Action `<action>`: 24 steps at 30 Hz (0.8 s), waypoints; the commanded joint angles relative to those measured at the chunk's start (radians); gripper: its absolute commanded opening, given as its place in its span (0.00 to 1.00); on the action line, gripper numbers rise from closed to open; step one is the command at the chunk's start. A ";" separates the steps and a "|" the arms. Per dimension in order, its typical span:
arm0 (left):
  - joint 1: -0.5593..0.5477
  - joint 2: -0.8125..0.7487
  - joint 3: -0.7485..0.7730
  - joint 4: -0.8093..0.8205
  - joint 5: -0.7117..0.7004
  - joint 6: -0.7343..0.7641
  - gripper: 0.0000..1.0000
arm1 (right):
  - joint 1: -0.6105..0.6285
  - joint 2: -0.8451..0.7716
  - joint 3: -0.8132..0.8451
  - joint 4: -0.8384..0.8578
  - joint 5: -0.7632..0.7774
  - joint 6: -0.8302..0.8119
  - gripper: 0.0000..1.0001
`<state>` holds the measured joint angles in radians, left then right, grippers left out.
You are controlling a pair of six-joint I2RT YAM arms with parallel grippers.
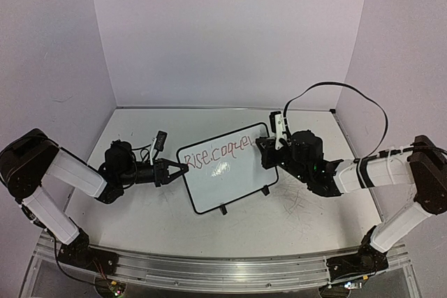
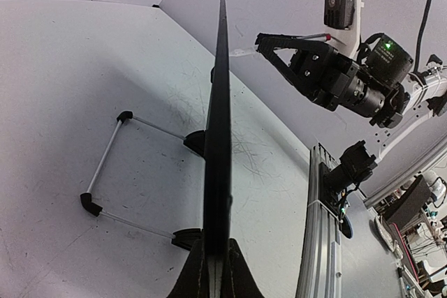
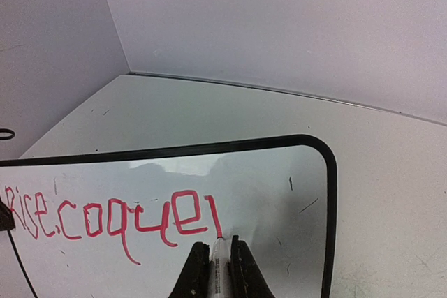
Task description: Write a sentence on the whiteboard
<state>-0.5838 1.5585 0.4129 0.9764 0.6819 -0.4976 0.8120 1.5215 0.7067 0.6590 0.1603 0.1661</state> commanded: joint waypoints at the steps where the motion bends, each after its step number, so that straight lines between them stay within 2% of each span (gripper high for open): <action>1: -0.001 0.002 0.011 -0.057 0.006 0.024 0.00 | -0.008 0.002 0.043 0.013 0.030 0.002 0.00; 12: -0.001 -0.002 0.009 -0.058 0.004 0.025 0.00 | -0.014 0.031 0.083 0.022 0.056 -0.003 0.00; 19: -0.001 0.002 0.011 -0.060 0.002 0.027 0.00 | -0.019 0.009 0.069 0.013 0.156 0.024 0.00; 24: -0.001 0.005 0.012 -0.060 0.001 0.027 0.00 | -0.019 -0.107 -0.002 0.045 0.056 -0.012 0.00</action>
<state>-0.5838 1.5581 0.4129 0.9761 0.6819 -0.4963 0.8027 1.5254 0.7536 0.6617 0.2548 0.1766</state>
